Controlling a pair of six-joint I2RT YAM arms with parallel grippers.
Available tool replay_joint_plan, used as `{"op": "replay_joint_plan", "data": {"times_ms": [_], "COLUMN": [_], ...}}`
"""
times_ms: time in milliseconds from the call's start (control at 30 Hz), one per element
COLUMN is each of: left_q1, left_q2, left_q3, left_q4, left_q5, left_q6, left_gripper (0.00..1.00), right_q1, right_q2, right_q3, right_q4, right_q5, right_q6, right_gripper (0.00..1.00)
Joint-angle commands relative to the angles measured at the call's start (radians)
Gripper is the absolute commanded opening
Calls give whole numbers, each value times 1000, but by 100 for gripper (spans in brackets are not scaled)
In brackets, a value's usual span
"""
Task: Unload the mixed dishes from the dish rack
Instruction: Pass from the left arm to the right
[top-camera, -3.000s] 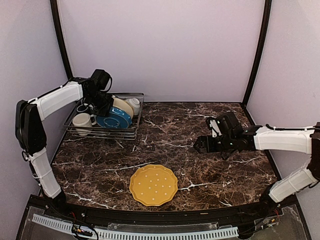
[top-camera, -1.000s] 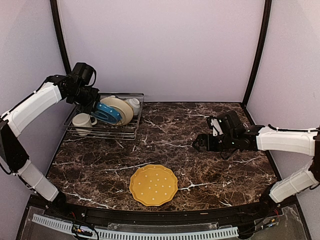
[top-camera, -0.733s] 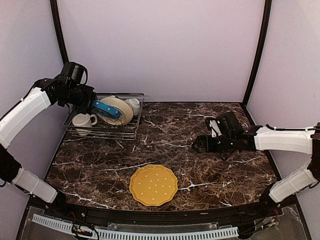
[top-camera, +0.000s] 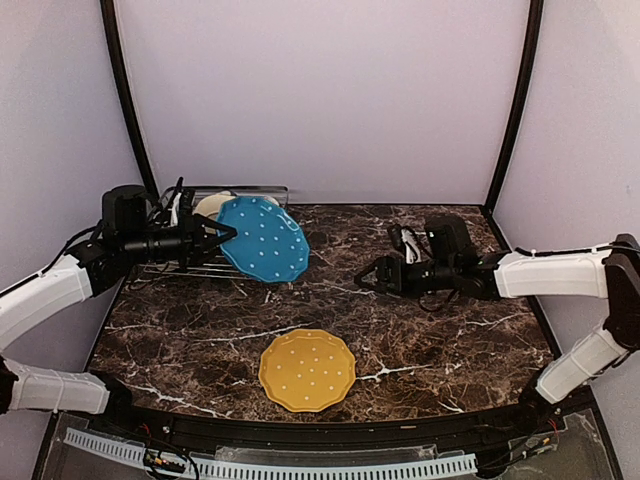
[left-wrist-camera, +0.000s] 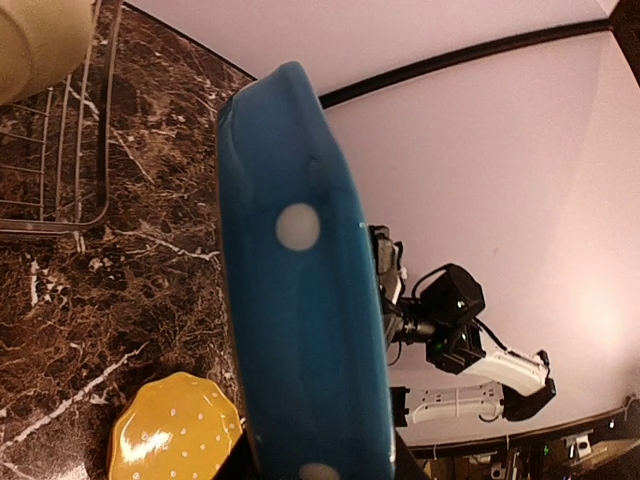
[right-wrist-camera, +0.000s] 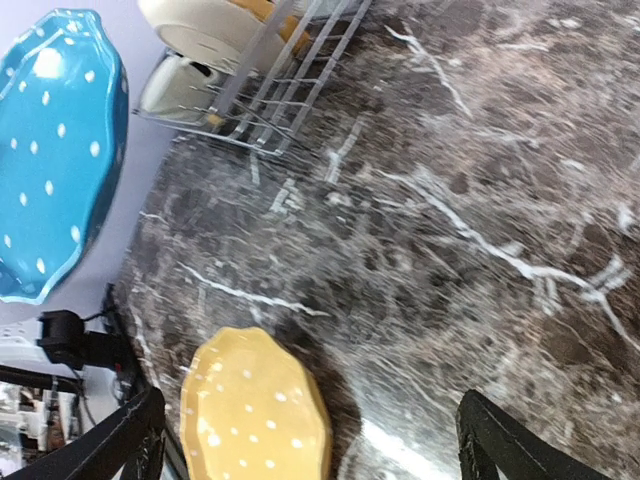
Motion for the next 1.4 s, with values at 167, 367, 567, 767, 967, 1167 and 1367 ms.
{"op": "replay_joint_plan", "data": {"times_ms": [167,367,567,767,967,1167,1367], "left_q1": [-45,-56,-64,-68,-69,-67,-66], "left_q2": [-44,28,93,136,160,111,36], "left_q3": [-126,-174,-207,-217,-199,-274,-366], "left_q4": [528,701,849,869,705,535,405], "left_q5": [190,229,267,317,364,246,121], "left_q6": [41,-23,-74,-75,-46,48,96], "left_gripper": [1,1,1,1,2,66,99], "right_q1": [25,46,70,79,88,77,38], "right_q2": [111,231,345,374,339,270,240], "right_q3": [13,40,102,123,70,-10,-86], "right_q4": [579,772,869,893,930,925,955], "right_q5": [-272,-287,-286,-257,-227,-224,-295], "right_q6": [328,436,490,501,510,489,515], "right_gripper": [98,80,62,34,0,0,0]}}
